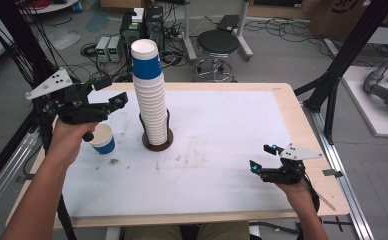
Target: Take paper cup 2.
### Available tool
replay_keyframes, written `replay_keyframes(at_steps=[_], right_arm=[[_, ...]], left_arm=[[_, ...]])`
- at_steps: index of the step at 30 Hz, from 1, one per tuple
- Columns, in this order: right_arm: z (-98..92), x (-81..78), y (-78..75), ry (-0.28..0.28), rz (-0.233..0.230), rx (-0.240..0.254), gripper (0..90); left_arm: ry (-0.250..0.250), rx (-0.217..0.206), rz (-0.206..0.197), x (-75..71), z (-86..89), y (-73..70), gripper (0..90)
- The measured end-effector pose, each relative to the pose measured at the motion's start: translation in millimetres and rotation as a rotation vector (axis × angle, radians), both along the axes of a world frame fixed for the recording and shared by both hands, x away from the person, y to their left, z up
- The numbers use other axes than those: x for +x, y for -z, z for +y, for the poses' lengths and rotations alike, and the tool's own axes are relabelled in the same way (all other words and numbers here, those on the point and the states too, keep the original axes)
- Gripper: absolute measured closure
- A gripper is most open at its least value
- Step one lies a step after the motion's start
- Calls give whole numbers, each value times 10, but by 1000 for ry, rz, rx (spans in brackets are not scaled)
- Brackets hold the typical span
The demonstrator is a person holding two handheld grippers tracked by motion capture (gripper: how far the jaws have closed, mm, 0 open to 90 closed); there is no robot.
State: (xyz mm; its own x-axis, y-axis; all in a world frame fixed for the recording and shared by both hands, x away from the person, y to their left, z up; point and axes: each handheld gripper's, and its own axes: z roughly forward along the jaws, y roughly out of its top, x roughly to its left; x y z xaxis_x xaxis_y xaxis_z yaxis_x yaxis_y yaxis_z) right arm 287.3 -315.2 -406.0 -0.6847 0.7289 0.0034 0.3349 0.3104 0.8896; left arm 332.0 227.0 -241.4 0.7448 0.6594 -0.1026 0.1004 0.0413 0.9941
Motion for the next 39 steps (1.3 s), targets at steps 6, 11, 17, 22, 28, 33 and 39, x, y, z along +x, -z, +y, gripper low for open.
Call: replay_keyframes(at_steps=[6,11,17,22,28,33,39], right_arm=[[0,-2,-3,-2,2,1,205],[3,-2,-7,-6,0,5,205],[-1,-8,-9,-5,3,8,205],[-2,-14,-16,-6,0,10,205],[-3,-13,-15,-7,1,13,205],[-8,-5,-10,-9,-3,13,205],[-16,-11,-15,-5,1,18,205]], left_arm=[[-5,27,-2,117,-68,-171,151],[-8,28,1,214,-136,-296,151],[-5,39,4,312,-240,-408,151],[-22,48,16,404,-290,-449,151],[-37,74,28,517,-368,-519,151],[-37,88,44,590,-452,-560,151],[-47,115,55,664,-527,-581,159]])
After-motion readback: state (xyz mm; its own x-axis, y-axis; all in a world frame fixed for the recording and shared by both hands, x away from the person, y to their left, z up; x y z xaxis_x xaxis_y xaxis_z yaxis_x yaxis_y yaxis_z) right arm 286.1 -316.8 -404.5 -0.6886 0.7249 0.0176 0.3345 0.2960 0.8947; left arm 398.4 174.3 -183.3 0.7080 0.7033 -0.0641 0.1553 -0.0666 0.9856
